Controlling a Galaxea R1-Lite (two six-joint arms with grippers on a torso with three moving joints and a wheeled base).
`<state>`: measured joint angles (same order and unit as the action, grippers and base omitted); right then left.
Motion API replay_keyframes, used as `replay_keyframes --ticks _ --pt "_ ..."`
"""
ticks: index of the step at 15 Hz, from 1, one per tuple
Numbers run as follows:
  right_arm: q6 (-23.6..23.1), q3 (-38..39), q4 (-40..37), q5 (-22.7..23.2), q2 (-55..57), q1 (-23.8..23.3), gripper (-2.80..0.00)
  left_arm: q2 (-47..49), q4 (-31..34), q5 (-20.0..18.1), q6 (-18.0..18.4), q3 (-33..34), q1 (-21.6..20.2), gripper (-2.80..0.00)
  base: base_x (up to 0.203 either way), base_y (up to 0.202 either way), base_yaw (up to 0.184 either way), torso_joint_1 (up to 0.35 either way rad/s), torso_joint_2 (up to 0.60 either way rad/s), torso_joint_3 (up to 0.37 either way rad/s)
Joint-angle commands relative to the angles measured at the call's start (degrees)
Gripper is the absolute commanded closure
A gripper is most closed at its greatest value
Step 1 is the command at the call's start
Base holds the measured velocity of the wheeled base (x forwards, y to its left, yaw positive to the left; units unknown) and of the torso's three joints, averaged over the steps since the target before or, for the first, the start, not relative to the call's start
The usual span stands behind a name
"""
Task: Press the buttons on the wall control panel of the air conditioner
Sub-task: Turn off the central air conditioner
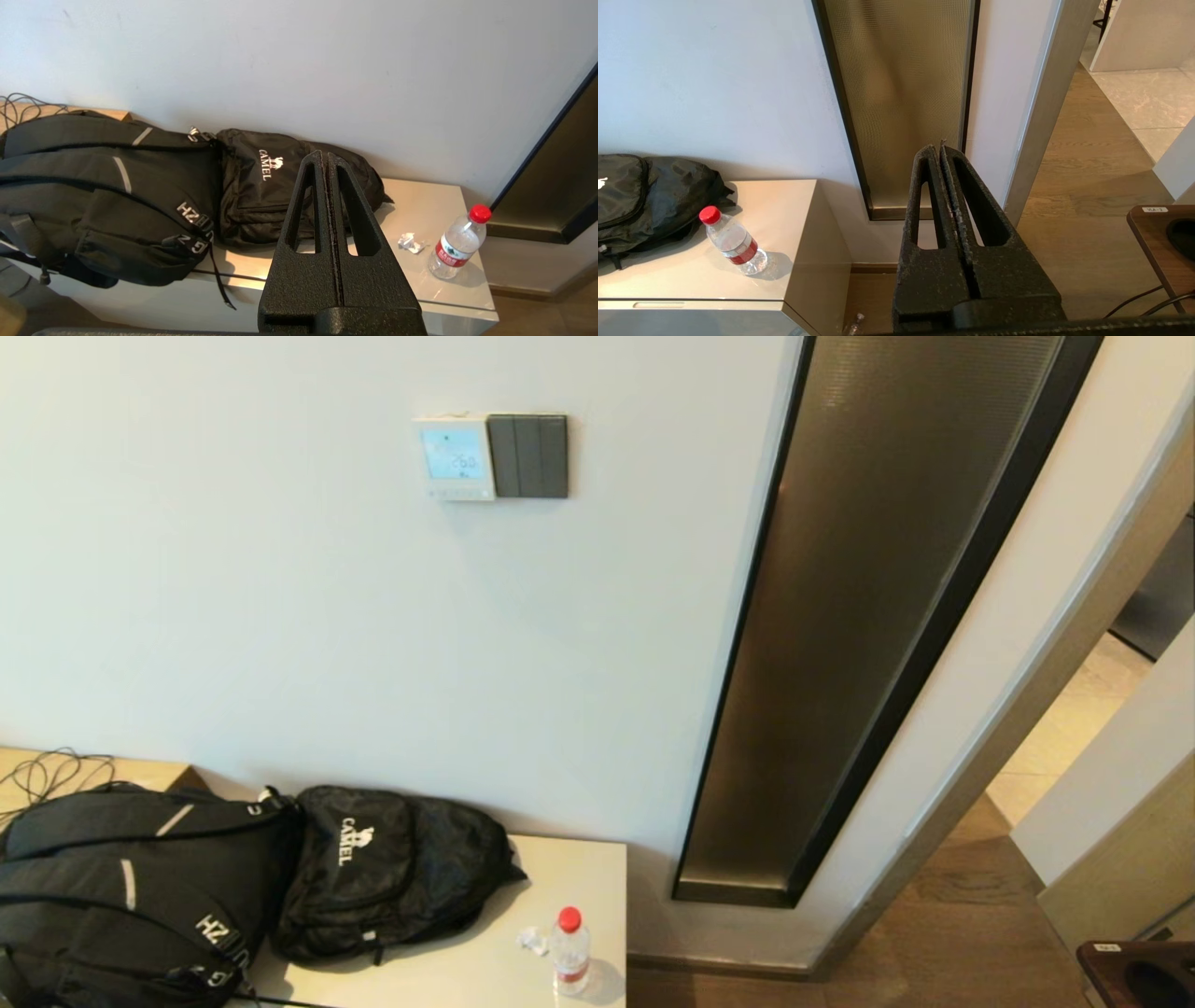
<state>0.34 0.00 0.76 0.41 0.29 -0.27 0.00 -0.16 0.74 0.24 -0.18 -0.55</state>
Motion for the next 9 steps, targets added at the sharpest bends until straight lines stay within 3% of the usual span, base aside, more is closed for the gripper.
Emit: replay_keyframes --ticks 1,9 --pt "0.01 0.18 0.03 0.02 -0.03 0.0 0.0 0.01 -0.02 0.05 0.02 0.02 0.02 0.0 0.0 0.0 0.0 0.0 0.0 0.0" --pt "0.01 0.18 0.03 0.02 -0.03 0.0 0.0 0.0 -0.09 -0.01 -0.16 0.13 0.02 0.0 0.0 0.0 0.0 0.0 0.0 0.0"
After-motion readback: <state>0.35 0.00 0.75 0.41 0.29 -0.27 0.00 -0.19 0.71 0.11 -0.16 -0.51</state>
